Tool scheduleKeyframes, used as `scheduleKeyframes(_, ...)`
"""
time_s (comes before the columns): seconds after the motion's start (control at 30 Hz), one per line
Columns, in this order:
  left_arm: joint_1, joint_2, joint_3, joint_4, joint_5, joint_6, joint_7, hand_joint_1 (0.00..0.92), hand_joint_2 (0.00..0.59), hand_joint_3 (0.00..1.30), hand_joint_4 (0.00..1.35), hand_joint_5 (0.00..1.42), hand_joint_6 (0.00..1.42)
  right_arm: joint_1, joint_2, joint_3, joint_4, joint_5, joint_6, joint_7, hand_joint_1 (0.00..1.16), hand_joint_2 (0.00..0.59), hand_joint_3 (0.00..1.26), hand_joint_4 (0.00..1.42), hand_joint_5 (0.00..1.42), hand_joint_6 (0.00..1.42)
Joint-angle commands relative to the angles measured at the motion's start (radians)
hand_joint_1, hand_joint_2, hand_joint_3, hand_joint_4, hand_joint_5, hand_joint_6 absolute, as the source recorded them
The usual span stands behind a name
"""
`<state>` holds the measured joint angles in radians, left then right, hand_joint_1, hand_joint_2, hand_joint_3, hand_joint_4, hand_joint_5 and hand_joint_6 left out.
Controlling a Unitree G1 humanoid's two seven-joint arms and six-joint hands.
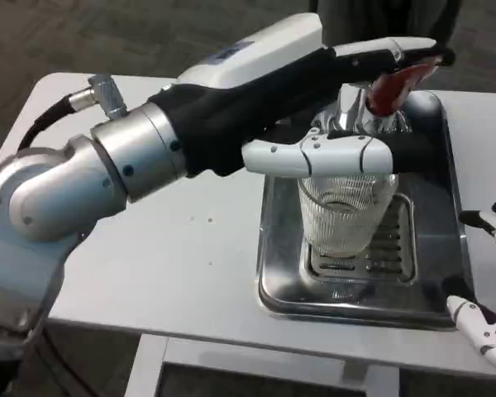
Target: Grasp the cup under the faucet to collect the drink, then remove the cup.
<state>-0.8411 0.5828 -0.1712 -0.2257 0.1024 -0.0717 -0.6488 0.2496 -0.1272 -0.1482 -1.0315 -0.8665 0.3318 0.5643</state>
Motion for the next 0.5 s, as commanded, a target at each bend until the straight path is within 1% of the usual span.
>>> scheduleKeyframes(0.03, 0.023, 0.017, -0.054, -0.025, 0.026, -0.029, -0.069, 0.000, 0.149, 0.15, 0.10, 0.21, 0.18, 0.018, -0.002, -0.003, -0.016, 0.014, 0.005, -0.006, 0.40, 0.476, 0.13, 0.00, 0.00, 0.11)
scheduleKeyframes(0.23, 0.022, 0.028, -0.060, -0.037, 0.062, -0.044, -0.069, 0.000, 0.149, 0.15, 0.09, 0.21, 0.18, 0.022, -0.006, -0.006, -0.016, 0.025, 0.008, -0.008, 0.40, 0.476, 0.13, 0.00, 0.00, 0.11)
scheduleKeyframes(0.5, 0.027, 0.030, -0.066, -0.046, 0.079, -0.048, -0.076, 0.000, 0.149, 0.15, 0.09, 0.20, 0.18, 0.018, -0.008, -0.009, -0.016, 0.034, 0.017, -0.006, 0.40, 0.476, 0.13, 0.00, 0.00, 0.11)
